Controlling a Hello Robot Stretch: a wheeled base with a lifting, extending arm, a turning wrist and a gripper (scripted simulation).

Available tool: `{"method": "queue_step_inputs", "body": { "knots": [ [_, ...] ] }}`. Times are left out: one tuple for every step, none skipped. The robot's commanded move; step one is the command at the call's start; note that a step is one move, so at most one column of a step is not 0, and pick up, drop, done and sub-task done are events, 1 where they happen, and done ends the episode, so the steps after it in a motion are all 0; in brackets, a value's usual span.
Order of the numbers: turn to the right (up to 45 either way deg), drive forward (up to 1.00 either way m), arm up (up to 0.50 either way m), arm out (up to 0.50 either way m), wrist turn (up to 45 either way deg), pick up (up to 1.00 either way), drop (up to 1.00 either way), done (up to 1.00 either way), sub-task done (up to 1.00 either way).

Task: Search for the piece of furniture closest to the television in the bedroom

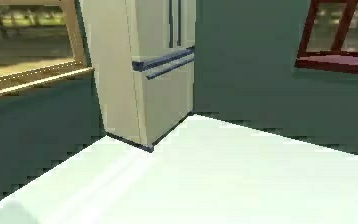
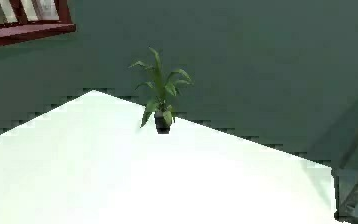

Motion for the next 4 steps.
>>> {"method": "queue_step_inputs", "body": {
  "knots": [
    [45.0, 0.0, 0.0, 0.0, 0.0, 0.0, 0.0, 0.0, 0.0],
    [45.0, 0.0, 0.0, 0.0, 0.0, 0.0, 0.0, 0.0, 0.0],
    [27.0, 0.0, 0.0, 0.0, 0.0, 0.0, 0.0, 0.0, 0.0],
    [0.0, 0.05, 0.0, 0.0, 0.0, 0.0, 0.0, 0.0, 0.0]
  ]
}}
